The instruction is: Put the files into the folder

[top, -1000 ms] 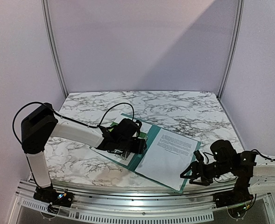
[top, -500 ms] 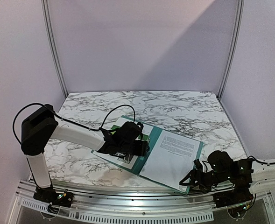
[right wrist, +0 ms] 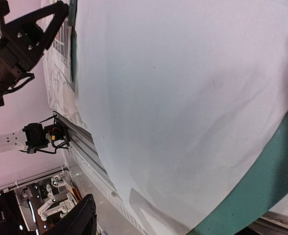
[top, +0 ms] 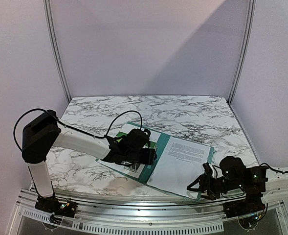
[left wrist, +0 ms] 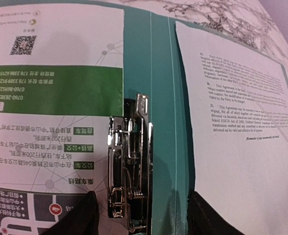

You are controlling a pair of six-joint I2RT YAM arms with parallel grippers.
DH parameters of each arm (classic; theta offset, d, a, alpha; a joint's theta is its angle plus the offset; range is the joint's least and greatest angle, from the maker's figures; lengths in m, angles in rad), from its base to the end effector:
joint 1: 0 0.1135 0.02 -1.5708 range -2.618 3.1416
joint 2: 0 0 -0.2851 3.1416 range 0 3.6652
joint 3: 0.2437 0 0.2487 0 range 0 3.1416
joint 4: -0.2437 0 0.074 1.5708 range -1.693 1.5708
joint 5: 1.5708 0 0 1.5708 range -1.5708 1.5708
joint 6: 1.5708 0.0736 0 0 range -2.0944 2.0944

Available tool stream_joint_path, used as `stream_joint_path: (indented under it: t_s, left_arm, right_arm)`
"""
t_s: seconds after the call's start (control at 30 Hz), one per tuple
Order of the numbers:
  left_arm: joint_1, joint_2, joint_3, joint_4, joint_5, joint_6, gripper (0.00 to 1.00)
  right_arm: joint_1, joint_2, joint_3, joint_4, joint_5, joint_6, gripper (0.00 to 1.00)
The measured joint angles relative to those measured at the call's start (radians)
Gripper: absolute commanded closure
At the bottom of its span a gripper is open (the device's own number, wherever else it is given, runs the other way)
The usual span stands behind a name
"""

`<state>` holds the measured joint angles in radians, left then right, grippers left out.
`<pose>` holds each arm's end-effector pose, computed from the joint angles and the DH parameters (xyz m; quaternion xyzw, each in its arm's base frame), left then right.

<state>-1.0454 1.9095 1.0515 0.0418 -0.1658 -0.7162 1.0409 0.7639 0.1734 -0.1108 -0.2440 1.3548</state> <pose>0.2203 -0.3559 0.1323 0.1217 0.9189 -0.2342 0.2931 0.0651 0.1463 0.1324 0.0901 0.8972 0.4295 0.0495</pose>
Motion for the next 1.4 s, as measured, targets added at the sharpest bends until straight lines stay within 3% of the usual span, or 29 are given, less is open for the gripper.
stream_joint_path:
  t_s: [0.4,1.4]
  left_arm:
    - [-0.007,0.000,0.000,0.001,0.000,-0.003,0.39]
    - [-0.028,-0.019,0.003,-0.033,0.050,0.005,0.44]
  right_arm:
    - [0.000,-0.007,0.110,-0.090,0.117,-0.119,0.28]
    - [0.000,0.267,0.594,-0.341,0.348,-0.444,0.22]
